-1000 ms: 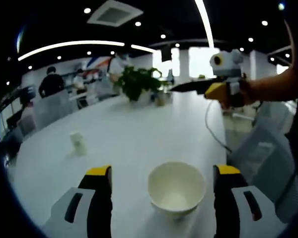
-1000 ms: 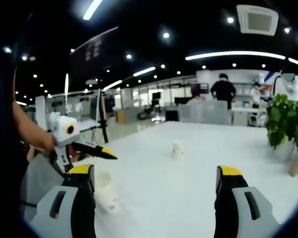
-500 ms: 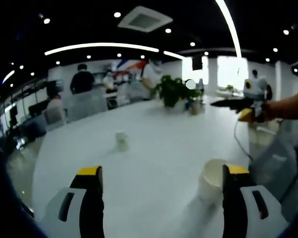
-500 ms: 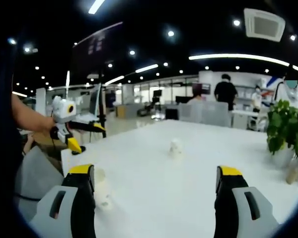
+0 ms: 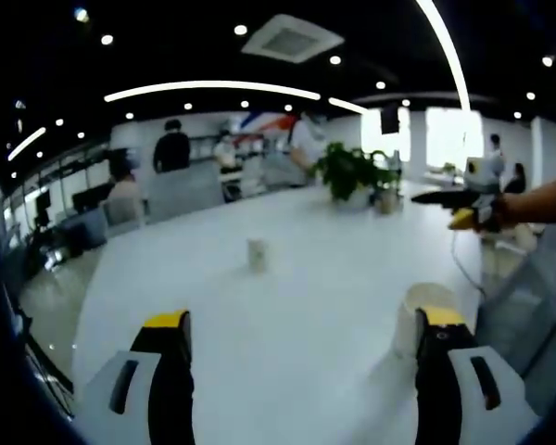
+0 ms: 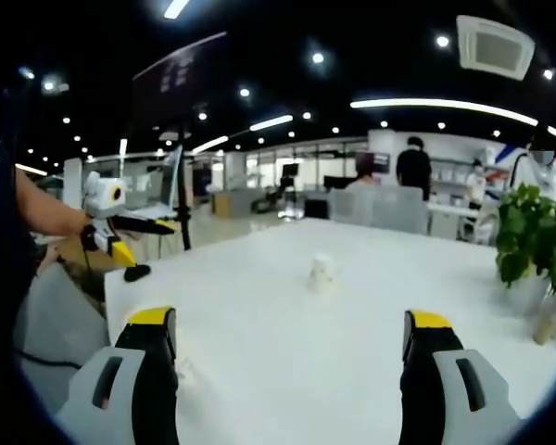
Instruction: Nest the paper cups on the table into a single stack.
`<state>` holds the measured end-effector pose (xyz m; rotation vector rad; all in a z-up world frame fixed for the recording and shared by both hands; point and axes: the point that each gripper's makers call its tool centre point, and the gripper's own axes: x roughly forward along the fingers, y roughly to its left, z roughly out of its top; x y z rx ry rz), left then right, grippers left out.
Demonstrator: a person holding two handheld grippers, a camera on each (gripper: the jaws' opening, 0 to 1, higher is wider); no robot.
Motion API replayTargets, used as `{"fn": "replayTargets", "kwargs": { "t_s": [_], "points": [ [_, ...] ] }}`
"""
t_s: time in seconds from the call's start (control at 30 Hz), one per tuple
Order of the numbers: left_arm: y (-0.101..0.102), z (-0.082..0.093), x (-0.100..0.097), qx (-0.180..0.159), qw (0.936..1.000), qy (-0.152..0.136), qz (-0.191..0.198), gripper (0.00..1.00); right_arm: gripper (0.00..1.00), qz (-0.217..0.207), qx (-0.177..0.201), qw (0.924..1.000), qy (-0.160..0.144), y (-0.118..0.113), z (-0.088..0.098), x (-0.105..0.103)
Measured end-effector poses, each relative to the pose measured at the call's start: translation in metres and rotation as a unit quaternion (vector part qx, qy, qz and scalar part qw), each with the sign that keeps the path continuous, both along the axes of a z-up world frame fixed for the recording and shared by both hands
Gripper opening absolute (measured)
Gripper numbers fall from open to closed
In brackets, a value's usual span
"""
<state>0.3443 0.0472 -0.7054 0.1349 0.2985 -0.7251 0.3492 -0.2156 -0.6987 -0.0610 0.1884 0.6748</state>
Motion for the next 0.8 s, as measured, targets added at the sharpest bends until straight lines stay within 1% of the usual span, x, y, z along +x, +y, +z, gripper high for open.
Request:
{"fn": "replayTargets", "kwargs": {
  "t_s": [0.1, 0.2, 0.27, 0.37, 0.53, 0.63, 0.7, 0.8],
  "points": [
    [-0.001, 0.001, -0.001, 0.000, 1.0000, -0.003, -0.002, 0.98, 1.00, 0.003, 0.001, 1.0000, -0.007, 0.005, -0.004, 0.006],
    [0.001, 0.000, -0.001, 0.002, 1.0000, -0.007, 0.000, 0.98, 1.00, 0.007, 0.001, 1.0000, -0.006, 0.011, -0.007, 0.013],
    [0.002, -0.002, -0.001, -0.003, 1.0000, -0.001, 0.005, 0.98, 1.00, 0.013, 0.005, 0.9999, 0.001, 0.016, -0.010, 0.020],
    [0.004, -0.005, -0.001, -0.004, 0.9999, 0.005, 0.010, 0.98, 1.00, 0.020, 0.003, 0.9998, 0.003, 0.022, -0.013, 0.029],
    [0.003, -0.004, -0.001, -0.005, 0.9999, 0.004, 0.008, 0.98, 1.00, 0.027, 0.003, 0.9996, 0.009, 0.034, -0.020, 0.057],
    [0.006, -0.002, 0.002, -0.006, 0.9998, 0.005, 0.017, 0.98, 0.99, 0.031, 0.006, 0.9995, 0.009, 0.042, -0.023, 0.072],
    [0.007, 0.003, 0.004, -0.017, 0.9995, 0.006, 0.025, 0.98, 0.99, 0.036, 0.003, 0.9993, 0.005, 0.049, -0.026, 0.082],
    [0.008, 0.007, 0.006, -0.014, 0.9996, -0.001, 0.026, 0.98, 0.99, 0.043, -0.005, 0.9990, -0.001, 0.059, -0.027, 0.095]
  ]
}}
